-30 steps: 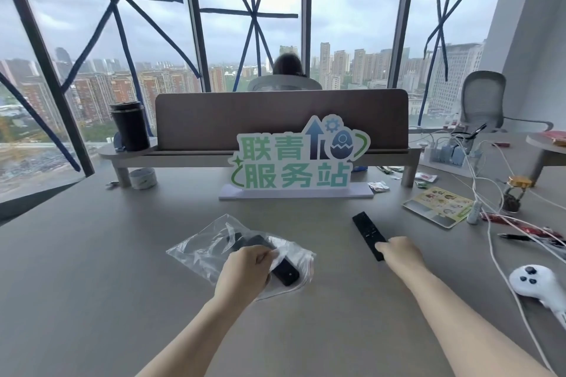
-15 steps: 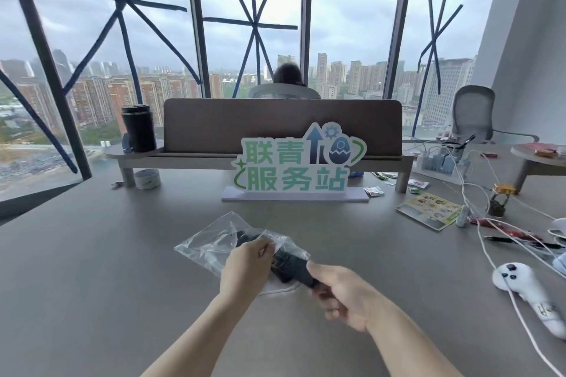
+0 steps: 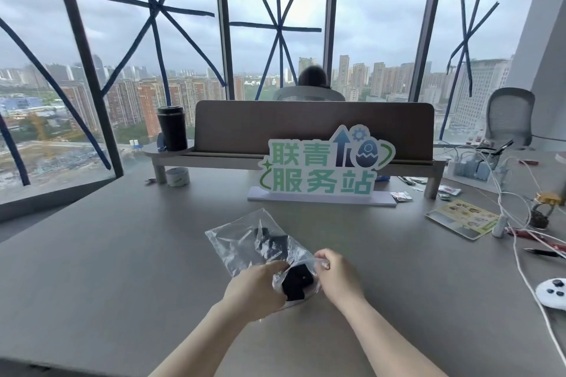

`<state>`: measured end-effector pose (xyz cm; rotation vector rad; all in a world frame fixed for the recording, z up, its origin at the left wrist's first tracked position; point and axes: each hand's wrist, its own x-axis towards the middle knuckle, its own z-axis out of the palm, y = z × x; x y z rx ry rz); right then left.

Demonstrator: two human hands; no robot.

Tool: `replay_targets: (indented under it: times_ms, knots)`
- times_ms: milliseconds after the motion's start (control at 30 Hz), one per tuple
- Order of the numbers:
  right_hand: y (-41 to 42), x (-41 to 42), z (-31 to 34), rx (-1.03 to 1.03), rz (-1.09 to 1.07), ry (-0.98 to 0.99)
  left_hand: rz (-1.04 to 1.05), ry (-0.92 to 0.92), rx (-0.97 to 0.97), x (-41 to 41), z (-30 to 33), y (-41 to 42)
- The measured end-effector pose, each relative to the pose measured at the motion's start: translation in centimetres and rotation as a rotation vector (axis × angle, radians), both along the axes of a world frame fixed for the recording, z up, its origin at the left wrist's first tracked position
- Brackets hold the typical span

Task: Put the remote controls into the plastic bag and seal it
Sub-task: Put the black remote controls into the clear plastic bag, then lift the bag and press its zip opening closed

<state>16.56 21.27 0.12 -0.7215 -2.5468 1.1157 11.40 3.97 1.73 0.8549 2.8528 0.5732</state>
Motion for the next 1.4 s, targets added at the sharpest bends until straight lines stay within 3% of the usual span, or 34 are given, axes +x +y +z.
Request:
replay_targets:
  times_ms: [67,167,233,300,400,533,667,833,967,1067,1233,1333,1400]
  knots:
    - [0.3,-0.2,0.2,0.023,-0.053,0.031,0.023,0.064,-0.140,0.2,-0.2,-1.0]
    - [0.5,0.3,0.9,0.022,-0.050,0.054,0.121,0.031,-0.128,0.2,0.0,-2.7]
    - [0.4,0.8,2.2,-0.015,-0.002,0.057,0.181,-0.136,0.076,-0.5,0.7,-3.6]
    - [0.2,1.5,4.8,-0.190,0.037,0.114,0.239,-0.279,0.404,-1.7,2.6,-3.9]
    - [0.4,2.3,10.0,-0.560,0.047,0.312,0.244,-0.248,0.784,-2.5,8.0,-3.8]
    - [0.6,3.1,16.7,-0.767,0.112,0.541,0.135,-0.196,1.030,-2.6,15.8,-3.5]
    - [1.0,4.1,20.0,-0.736,0.113,0.605,0.091,-0.210,1.043,-2.9,18.6,-3.3]
    - [1.3,5.0,19.9,-0.699,0.021,0.609,-0.039,-0.409,0.967,-2.3,17.7,-3.9]
    - [1.7,5.8,19.3,-0.710,-0.005,0.608,-0.060,-0.280,0.863,-1.4,15.3,-3.3]
    - [1.6,6.4,19.3,-0.678,-0.020,0.611,0.049,-0.134,0.845,-1.3,13.6,-2.6]
    - [2.5,7.8,19.1,-0.477,-0.121,0.608,0.092,-0.230,0.949,-0.3,12.7,-1.6]
    - [3.4,8.6,19.4,0.009,-0.270,0.594,0.037,-0.255,0.996,0.9,13.4,-0.5]
    - [2.8,9.2,20.0,0.338,-0.243,0.597,-0.013,-0.233,0.985,1.7,14.2,0.5]
